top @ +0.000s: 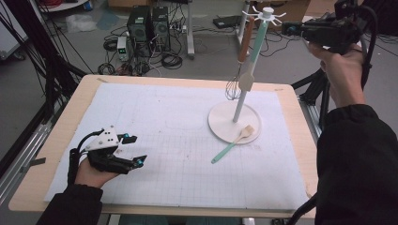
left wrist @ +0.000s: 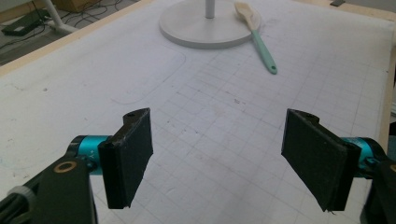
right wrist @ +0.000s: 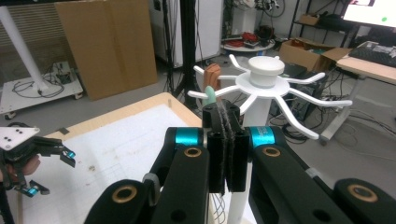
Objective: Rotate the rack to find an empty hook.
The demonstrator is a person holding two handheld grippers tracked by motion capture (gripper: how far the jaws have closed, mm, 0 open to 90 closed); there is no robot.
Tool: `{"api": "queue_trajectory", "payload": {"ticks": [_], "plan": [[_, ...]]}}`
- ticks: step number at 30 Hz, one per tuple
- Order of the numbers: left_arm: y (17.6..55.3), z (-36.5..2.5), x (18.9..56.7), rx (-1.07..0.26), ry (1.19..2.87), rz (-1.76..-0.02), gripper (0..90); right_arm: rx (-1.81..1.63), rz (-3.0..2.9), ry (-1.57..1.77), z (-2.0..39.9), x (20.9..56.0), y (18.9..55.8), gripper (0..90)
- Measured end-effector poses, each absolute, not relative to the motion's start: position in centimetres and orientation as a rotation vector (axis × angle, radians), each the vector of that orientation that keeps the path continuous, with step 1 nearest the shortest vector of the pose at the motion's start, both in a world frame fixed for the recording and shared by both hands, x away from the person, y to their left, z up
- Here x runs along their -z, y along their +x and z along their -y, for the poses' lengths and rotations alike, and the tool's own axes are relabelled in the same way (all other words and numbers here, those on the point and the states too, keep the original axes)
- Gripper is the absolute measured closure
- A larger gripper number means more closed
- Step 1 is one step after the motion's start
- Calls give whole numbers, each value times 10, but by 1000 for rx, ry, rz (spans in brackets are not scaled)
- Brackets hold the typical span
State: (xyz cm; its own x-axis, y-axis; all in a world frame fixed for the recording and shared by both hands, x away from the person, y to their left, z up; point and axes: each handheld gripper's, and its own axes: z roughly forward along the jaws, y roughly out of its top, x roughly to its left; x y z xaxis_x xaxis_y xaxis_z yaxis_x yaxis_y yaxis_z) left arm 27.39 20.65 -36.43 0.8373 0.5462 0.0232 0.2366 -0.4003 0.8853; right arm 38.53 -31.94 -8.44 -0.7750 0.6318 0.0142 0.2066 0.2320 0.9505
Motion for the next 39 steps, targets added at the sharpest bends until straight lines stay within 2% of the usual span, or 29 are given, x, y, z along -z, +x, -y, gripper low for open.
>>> {"api": "queue_trajectory", "payload": {"ticks": [13, 39], "plan": [[274, -207, 364, -376, 1992, -576, 248, -1560, -2132, 780, 320, 84, 393, 893], [274, -207, 364, -379, 1990, -570, 248, -1523, -2176, 754, 295, 84, 393, 893]]}}
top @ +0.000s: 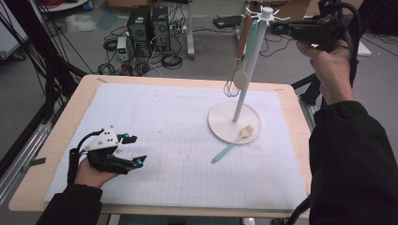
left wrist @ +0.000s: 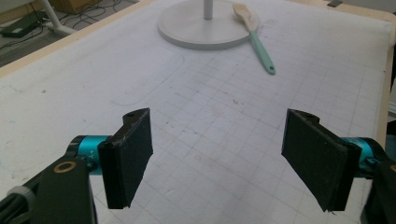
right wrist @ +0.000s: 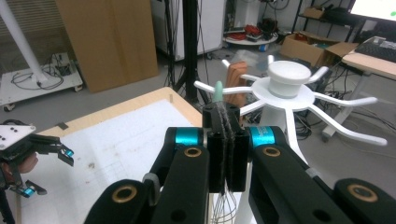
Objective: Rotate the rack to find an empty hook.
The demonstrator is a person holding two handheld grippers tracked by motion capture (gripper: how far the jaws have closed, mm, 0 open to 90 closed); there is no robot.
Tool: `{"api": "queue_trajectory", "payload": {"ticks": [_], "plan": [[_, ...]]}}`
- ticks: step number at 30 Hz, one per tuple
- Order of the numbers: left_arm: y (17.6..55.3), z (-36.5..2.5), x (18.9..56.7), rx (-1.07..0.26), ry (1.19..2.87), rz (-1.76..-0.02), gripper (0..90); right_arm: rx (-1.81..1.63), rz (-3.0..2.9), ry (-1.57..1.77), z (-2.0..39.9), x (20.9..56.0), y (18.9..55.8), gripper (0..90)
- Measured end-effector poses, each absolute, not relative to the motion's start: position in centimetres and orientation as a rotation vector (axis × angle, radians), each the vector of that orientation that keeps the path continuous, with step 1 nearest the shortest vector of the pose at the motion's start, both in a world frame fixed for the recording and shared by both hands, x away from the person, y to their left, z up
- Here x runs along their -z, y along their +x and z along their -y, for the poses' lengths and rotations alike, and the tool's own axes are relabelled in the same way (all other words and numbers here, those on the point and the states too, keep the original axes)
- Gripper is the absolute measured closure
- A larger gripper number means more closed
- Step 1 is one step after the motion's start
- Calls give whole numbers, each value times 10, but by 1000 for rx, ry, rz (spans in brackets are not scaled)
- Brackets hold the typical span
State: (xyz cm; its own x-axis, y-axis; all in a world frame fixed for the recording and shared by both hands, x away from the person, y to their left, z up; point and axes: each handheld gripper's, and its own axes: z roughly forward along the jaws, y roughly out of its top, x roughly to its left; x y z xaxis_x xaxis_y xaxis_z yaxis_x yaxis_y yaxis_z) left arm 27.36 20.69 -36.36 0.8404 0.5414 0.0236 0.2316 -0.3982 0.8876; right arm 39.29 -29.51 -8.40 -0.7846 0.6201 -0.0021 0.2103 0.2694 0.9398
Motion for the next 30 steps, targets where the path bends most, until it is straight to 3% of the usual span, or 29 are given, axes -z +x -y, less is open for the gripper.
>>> {"api": "queue_trajectory", "payload": {"ticks": [15, 30], "plan": [[273, -207, 363, -381, 1989, -566, 248, -1522, -2185, 744, 291, 85, 391, 889], [273, -207, 362, -384, 1990, -573, 243, -1629, -2200, 673, 296, 95, 363, 690]]}}
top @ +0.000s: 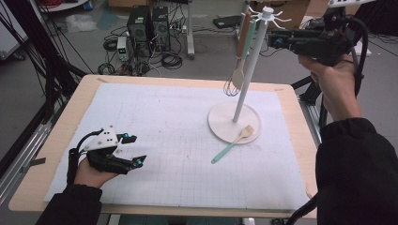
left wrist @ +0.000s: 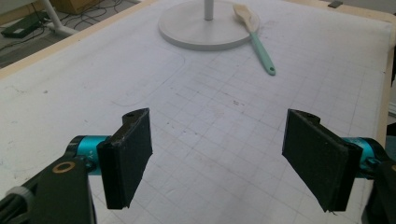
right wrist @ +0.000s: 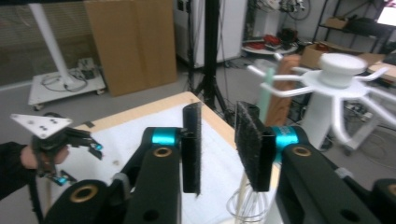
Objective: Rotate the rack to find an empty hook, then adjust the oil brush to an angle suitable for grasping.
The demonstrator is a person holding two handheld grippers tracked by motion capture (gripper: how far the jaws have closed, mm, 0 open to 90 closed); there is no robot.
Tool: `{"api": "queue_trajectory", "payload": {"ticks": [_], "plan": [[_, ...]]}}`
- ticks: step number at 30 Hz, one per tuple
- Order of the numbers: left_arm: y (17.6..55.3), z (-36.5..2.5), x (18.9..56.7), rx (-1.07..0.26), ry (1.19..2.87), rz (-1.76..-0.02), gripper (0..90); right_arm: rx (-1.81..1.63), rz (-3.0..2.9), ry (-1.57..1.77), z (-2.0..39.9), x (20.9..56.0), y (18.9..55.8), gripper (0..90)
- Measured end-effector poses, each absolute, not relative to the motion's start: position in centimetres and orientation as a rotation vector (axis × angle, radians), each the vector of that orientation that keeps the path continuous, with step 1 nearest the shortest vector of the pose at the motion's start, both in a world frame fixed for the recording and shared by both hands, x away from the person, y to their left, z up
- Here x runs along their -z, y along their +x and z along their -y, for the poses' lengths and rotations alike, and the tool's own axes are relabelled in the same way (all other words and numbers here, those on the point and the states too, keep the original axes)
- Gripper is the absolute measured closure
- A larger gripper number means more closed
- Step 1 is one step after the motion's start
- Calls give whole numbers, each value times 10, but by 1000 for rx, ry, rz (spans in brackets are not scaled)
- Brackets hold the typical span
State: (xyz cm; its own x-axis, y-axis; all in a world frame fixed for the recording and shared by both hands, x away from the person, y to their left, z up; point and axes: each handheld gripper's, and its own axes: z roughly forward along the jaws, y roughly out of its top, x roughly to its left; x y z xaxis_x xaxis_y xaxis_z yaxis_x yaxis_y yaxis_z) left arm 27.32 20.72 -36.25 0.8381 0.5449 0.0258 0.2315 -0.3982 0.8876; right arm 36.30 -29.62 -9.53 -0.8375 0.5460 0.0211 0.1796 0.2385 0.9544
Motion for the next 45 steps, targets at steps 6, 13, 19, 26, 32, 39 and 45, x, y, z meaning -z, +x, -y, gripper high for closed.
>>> {"api": "queue_trajectory", "payload": {"ticks": [6, 13, 19, 26, 32, 39, 45], "plan": [[273, -206, 363, -381, 1994, -569, 244, -1638, -2224, 643, 293, 105, 355, 630], [273, -206, 363, -381, 1993, -568, 243, -1634, -2250, 651, 288, 113, 350, 580], [273, -207, 363, -385, 1995, -573, 243, -1642, -2264, 630, 284, 123, 349, 571], [273, -207, 363, -384, 1994, -574, 242, -1624, -2300, 638, 280, 141, 347, 532], [274, -207, 364, -383, 2000, -572, 242, -1625, -2315, 651, 278, 155, 346, 515], [274, -208, 364, -386, 2004, -575, 242, -1616, -2338, 649, 275, 169, 340, 508], [273, -207, 364, -388, 2000, -582, 242, -1618, -2341, 641, 272, 184, 335, 507]]}}
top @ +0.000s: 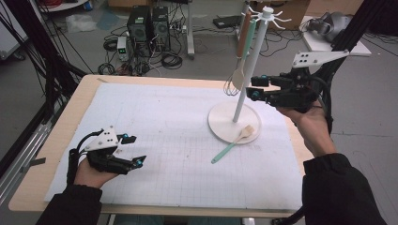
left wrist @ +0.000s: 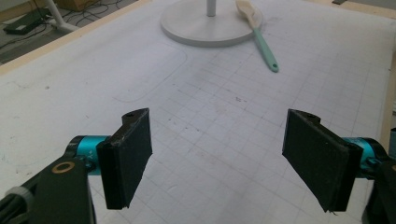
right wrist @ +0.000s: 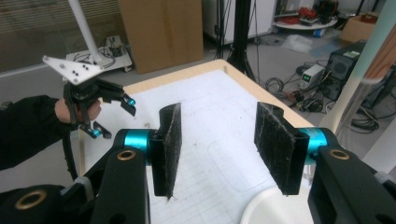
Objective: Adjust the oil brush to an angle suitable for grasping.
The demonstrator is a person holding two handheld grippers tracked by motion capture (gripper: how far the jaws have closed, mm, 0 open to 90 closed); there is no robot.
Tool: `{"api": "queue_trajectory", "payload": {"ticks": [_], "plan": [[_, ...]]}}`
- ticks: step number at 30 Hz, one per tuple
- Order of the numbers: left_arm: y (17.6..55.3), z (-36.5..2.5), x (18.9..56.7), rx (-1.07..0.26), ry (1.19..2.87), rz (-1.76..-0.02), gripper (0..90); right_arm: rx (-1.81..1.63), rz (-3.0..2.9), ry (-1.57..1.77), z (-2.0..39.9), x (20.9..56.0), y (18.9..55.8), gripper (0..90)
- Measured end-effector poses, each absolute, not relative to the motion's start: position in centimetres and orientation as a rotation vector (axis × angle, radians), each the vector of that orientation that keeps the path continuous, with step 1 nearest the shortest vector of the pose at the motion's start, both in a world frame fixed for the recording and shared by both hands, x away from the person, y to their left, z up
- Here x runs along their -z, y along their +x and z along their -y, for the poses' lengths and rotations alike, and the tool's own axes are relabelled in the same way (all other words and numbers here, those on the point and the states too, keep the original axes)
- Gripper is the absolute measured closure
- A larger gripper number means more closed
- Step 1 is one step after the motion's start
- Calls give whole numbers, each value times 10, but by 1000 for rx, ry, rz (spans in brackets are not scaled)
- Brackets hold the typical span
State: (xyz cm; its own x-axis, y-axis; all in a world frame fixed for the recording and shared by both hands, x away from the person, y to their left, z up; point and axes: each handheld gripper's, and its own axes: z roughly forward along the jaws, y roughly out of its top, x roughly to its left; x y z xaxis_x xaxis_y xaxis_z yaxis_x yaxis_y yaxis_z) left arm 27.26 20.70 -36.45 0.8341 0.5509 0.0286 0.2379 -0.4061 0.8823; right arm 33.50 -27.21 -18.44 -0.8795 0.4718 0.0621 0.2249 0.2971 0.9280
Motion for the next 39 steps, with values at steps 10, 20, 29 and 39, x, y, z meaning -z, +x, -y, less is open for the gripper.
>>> {"api": "queue_trajectory", "payload": {"ticks": [10, 20, 29, 39], "plan": [[273, -206, 365, -399, 2007, -589, 242, -1604, -2375, 691, 276, 221, 331, 500], [273, -206, 367, -396, 2011, -591, 242, -1582, -2397, 719, 276, 248, 331, 499], [272, -206, 366, -400, 2010, -589, 242, -1549, -2425, 739, 274, 263, 330, 497], [272, -206, 366, -400, 2007, -593, 242, -1501, -2453, 746, 272, 281, 330, 498]]}}
